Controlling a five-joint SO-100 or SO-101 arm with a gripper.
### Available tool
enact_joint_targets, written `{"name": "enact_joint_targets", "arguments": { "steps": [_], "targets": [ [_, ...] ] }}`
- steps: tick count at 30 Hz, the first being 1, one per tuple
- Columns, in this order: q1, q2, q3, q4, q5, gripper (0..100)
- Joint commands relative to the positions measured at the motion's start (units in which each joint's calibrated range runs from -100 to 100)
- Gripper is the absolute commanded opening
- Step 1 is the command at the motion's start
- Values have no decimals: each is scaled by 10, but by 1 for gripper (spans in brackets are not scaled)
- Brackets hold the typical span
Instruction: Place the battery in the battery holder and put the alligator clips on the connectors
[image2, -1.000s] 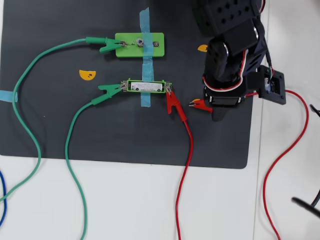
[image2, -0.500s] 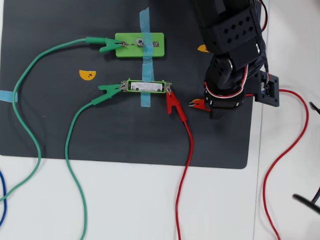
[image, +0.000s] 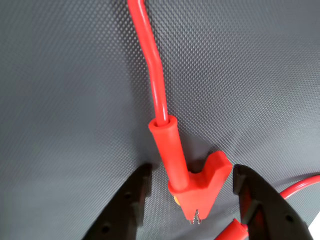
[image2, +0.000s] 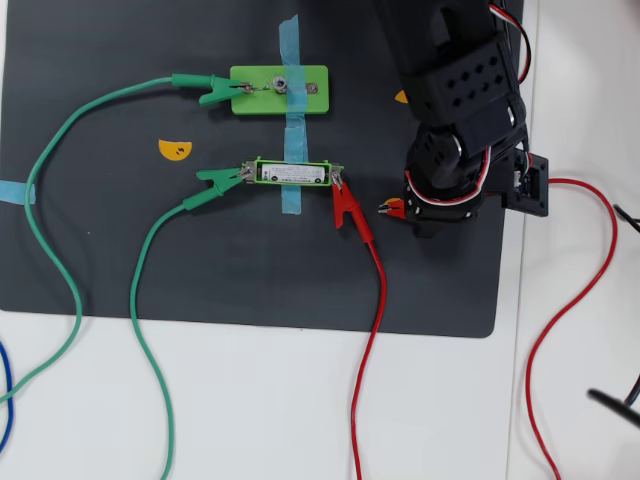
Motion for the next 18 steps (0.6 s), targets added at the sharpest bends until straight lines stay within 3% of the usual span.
{"name": "enact_joint_targets", "arguments": {
  "steps": [1, 8, 15, 18],
  "targets": [
    [-4, 25, -32, 0, -2, 15],
    [-1, 73, -105, 90, -2, 15],
    [1, 79, -112, 95, -3, 15],
    [1, 80, -112, 100, -3, 7]
  ]
}}
